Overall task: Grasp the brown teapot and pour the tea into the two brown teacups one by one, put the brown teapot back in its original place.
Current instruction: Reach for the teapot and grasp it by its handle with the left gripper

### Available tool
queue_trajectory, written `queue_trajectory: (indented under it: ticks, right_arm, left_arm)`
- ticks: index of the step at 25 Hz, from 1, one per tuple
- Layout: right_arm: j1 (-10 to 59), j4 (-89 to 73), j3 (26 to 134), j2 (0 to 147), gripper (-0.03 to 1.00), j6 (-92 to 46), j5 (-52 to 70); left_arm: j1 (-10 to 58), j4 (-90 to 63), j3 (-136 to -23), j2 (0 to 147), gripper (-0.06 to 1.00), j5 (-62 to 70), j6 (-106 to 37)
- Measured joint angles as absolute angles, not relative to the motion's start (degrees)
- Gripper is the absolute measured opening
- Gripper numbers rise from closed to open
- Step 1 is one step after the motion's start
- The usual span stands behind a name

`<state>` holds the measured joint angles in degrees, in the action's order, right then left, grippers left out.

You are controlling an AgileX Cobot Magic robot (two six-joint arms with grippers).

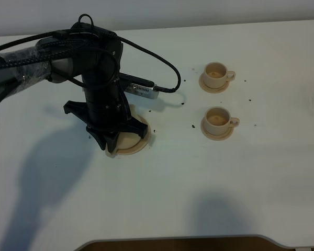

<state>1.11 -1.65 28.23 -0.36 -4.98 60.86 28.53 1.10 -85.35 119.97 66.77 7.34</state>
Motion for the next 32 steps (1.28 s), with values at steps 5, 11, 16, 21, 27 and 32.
queue_trajectory:
  ticks: [5, 11, 16, 21, 27, 32]
  right_arm:
    - [1.11, -1.65, 28.23, -0.36, 0.42, -4.98, 60.86]
    - [1.11, -1.65, 28.23, -0.36, 0.42, -4.98, 60.86]
    - [1.11, -1.65, 28.23, -0.36, 0.42, -4.98, 60.86]
    - [1.11, -1.65, 28.23, -0.36, 0.42, -4.93, 60.86]
    - [1.11, -1.65, 28.23, -0.36, 0.42, -4.93, 60.86]
    - [1.11, -1.65, 28.23, -0.36, 0.42, -4.99, 60.86]
  left_arm:
    - [28.53, 1.17, -85.35, 119.65, 0.11, 67.00, 6.16]
    - [28.53, 1.97, -85.35, 117.09, 0.11, 67.81, 5.80]
    - [28.53, 3.00, -85.35, 116.84, 0.11, 67.77, 4.60]
    - [28.53, 3.01, -85.35, 116.84, 0.11, 65.85, 4.13]
    - [28.53, 3.01, -85.35, 116.84, 0.11, 64.57, 2.77]
    - [28.53, 3.01, -85.35, 116.84, 0.11, 63.70, 0.00]
